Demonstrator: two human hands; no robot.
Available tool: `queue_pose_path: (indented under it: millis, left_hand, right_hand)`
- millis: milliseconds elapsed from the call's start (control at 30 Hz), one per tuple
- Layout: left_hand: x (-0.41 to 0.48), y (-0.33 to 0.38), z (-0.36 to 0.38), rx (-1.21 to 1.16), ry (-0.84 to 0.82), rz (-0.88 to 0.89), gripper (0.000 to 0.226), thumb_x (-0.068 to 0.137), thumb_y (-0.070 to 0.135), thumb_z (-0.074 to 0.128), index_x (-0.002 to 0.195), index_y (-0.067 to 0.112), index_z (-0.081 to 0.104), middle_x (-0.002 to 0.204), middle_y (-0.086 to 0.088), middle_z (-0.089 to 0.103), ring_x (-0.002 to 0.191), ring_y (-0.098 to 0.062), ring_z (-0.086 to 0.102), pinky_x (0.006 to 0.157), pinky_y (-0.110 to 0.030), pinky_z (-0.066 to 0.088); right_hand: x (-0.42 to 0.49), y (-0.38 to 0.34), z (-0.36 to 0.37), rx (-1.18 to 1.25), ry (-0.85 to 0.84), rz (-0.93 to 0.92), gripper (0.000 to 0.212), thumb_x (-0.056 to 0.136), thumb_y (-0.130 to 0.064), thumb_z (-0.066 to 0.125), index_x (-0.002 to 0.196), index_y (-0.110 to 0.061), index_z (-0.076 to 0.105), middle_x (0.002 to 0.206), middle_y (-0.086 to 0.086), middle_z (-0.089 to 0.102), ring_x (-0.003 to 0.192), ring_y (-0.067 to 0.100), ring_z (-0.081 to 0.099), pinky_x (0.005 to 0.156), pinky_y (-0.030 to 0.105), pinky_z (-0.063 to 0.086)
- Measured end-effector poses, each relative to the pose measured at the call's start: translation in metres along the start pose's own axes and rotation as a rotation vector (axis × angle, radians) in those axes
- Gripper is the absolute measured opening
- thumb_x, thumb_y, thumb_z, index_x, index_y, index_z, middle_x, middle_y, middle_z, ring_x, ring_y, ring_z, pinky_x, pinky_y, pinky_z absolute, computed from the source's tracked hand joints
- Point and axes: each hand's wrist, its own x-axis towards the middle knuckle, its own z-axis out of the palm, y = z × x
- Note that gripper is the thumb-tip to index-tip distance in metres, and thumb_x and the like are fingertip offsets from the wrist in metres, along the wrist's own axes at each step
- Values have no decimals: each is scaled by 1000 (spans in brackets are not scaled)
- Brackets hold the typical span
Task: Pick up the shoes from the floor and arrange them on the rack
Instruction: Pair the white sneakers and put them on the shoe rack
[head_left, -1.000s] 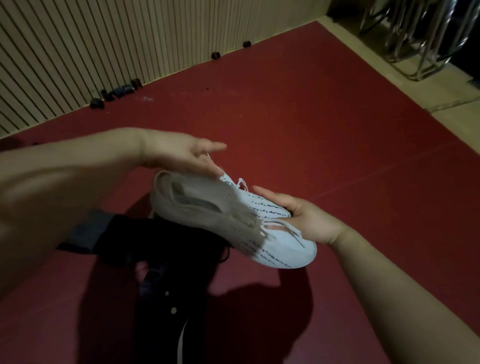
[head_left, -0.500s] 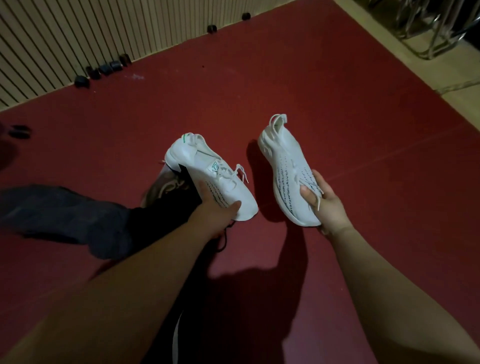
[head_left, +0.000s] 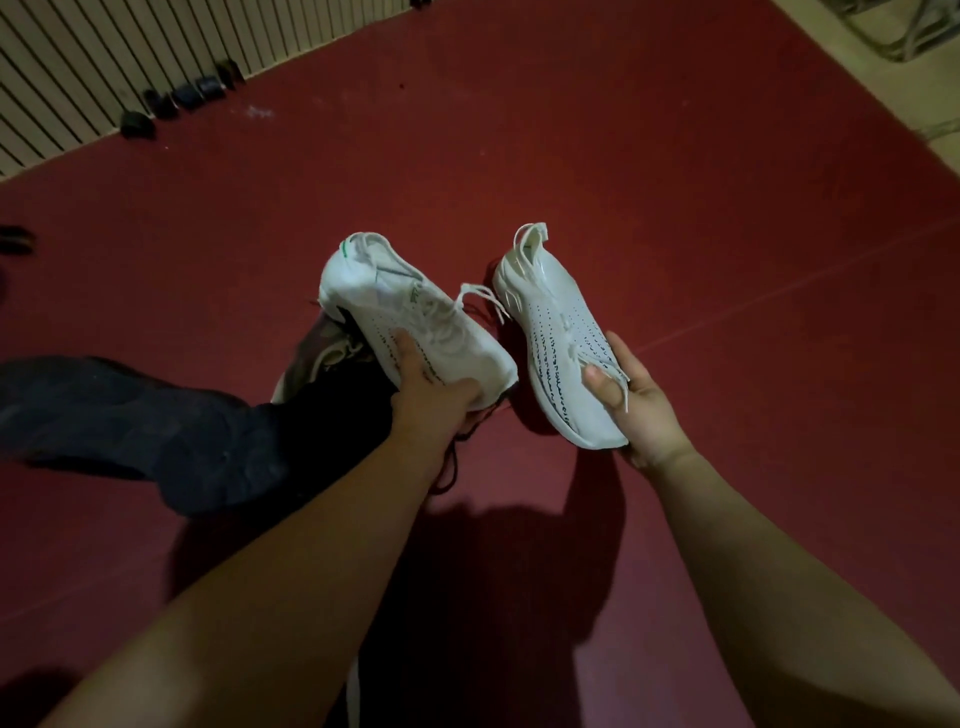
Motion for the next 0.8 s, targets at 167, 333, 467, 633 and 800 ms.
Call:
queue_pose_path:
  millis: [167, 333, 467, 633, 800]
  left_hand:
    - [0, 7, -17, -413, -92, -4, 105, 75, 4, 73, 147, 45, 9, 139, -3, 44, 107, -26, 62, 88, -46, 53]
    - [-6, 0, -54, -408, -186, 30, 96, 79, -11, 63, 148, 37, 18, 139, 2, 46, 110, -20, 59, 78, -35, 58]
    - [-20, -8, -91, -252, -196, 141, 96, 80, -13, 60, 148, 37, 15, 124, 14, 45, 99, -4, 53, 75, -29, 58]
    - [-39, -15, -134, -183, -176, 281, 94, 78, -7, 66, 148, 36, 20, 129, 16, 50, 108, 1, 57, 82, -24, 54]
    - [-58, -3, -173, -96, -98, 409, 103, 67, 7, 79, 146, 38, 21, 138, 14, 46, 120, -1, 51, 95, -25, 48]
  right_hand:
    - [-1, -7, 15, -50, -85, -4, 120, 43, -49, 89, 146, -30, 31, 121, -20, 60, 118, 5, 55, 104, 30, 40]
    - [-8, -11, 33, -49, -234, -28, 122, 40, -40, 91, 143, -35, 26, 124, -19, 60, 113, -1, 58, 92, 19, 49]
    - [-17, -19, 52, -62, -334, -63, 104, 72, -2, 74, 150, -28, 11, 141, -6, 48, 118, 2, 53, 94, 17, 47]
    - [-31, -31, 80, -56, -390, -69, 93, 81, 11, 58, 151, -24, 6, 126, -16, 53, 102, -9, 59, 78, 11, 50]
    - [-47, -44, 117, -24, -499, -123, 93, 76, 9, 63, 149, -24, 18, 129, -16, 53, 110, -4, 58, 83, 16, 51]
